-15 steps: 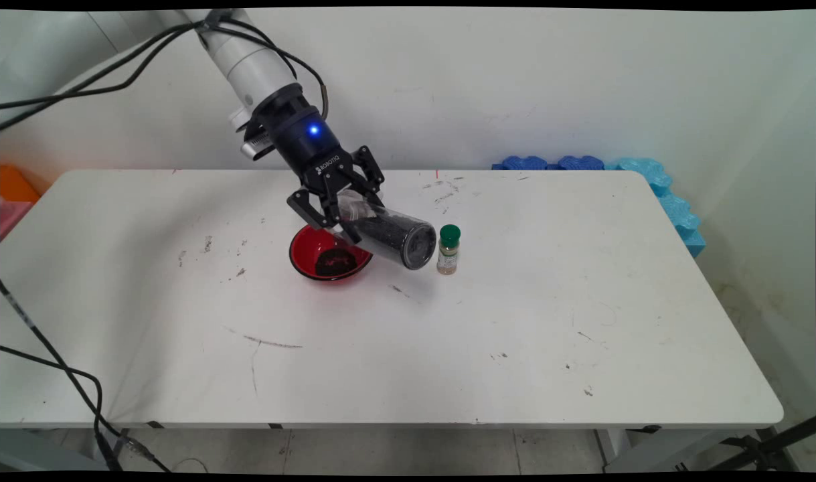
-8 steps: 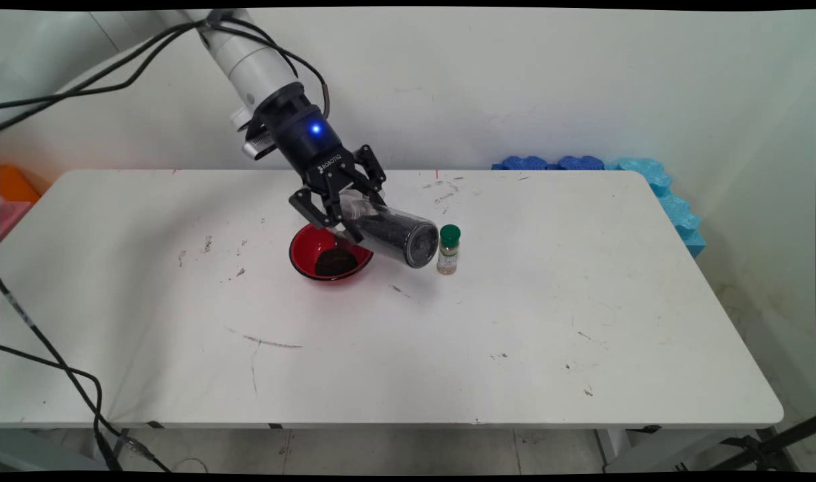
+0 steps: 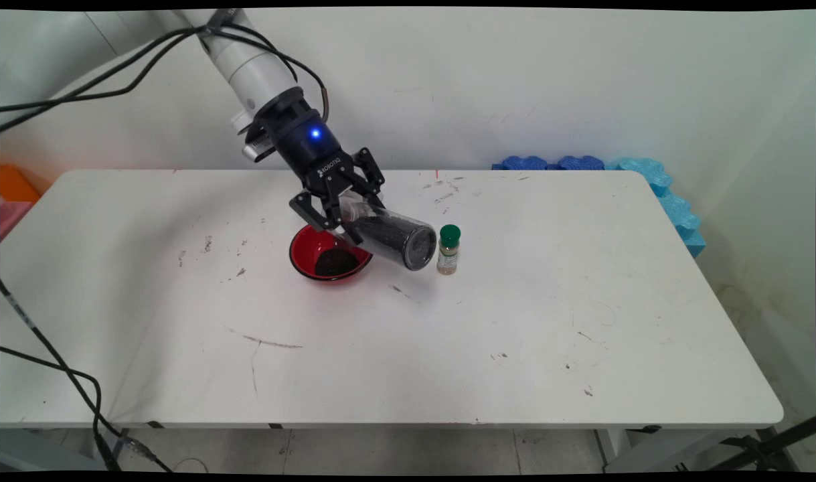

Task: Pour the black seasoning powder in the red bowl

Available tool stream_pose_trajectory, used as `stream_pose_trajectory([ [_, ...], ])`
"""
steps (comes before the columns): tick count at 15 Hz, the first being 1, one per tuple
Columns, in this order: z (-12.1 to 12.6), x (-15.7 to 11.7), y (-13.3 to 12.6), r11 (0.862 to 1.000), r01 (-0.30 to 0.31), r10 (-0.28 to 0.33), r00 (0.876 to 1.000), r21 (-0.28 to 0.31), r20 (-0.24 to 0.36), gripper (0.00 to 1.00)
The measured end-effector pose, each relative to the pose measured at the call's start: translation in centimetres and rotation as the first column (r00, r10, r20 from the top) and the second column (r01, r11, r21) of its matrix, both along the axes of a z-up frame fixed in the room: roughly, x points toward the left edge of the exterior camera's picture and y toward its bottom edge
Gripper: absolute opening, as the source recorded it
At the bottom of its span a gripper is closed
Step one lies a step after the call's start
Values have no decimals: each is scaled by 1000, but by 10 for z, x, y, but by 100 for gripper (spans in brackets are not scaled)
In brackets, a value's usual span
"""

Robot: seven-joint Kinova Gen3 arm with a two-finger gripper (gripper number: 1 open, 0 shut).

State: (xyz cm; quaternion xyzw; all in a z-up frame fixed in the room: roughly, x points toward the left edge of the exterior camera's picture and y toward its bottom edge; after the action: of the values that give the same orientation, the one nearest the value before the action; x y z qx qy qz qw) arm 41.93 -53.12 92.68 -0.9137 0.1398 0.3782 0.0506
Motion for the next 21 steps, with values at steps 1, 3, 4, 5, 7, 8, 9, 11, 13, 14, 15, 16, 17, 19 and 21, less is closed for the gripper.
stream_pose_trajectory([
  [1,0,0,0,1000,-4,4,1000,0,1,0],
  [3,0,-1,0,1000,-13,13,1000,1,1,0],
  [4,0,-2,1,1000,-15,15,1000,2,1,0],
  [5,0,-2,1,1000,-16,16,1000,3,1,0],
  [7,0,-2,1,1000,-18,18,1000,3,2,0],
  [8,-1,-2,1,1000,-17,17,1000,1,3,0],
  [9,-1,-2,1,1000,-16,16,1000,-1,4,0],
  [11,-3,-1,1,1000,-13,13,1000,-6,9,0],
  [13,-6,1,3,1000,-5,5,1000,-16,16,0],
  [14,-7,2,4,1000,0,0,1000,-21,19,0],
  [15,-9,3,5,999,9,-8,1000,-31,25,0],
  [16,-11,4,5,999,17,-16,999,-42,31,0],
  [17,-13,5,6,998,24,-22,999,-52,36,0],
  [19,-17,8,8,996,44,-40,998,-76,50,0],
  [21,-20,9,9,994,58,-53,997,-92,61,0],
])
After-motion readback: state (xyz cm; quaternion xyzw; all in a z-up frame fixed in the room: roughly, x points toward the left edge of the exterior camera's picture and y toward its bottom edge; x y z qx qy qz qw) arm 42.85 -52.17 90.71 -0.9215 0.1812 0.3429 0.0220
